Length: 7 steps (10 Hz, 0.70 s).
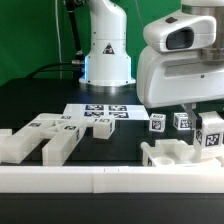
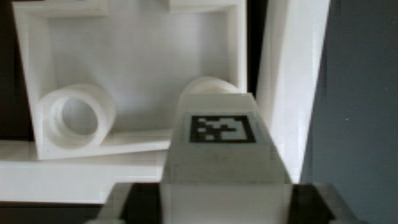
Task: Assemble chair
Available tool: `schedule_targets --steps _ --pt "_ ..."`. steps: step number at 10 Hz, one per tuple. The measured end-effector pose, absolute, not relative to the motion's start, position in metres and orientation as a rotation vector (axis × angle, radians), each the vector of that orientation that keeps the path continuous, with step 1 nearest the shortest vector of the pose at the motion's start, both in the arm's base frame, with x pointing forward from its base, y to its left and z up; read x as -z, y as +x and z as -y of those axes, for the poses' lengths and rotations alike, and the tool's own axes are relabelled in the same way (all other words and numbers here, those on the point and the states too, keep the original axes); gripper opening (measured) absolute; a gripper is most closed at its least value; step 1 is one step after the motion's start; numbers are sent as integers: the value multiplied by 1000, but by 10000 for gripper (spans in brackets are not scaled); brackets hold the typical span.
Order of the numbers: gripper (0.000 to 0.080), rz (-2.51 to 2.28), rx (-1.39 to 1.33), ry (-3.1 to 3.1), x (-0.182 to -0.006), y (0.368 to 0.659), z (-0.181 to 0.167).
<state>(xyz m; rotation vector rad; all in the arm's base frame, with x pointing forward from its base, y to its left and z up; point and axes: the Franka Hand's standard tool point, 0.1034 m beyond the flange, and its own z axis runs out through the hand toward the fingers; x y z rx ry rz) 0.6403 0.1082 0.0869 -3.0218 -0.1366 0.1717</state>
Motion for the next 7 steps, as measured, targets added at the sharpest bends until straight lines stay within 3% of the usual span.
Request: schedule_targets --steps 2,7 --pt "291 104 -150 -3024 -87 641 -107" --pt "291 -508 -6 -2972 -87 637 -113"
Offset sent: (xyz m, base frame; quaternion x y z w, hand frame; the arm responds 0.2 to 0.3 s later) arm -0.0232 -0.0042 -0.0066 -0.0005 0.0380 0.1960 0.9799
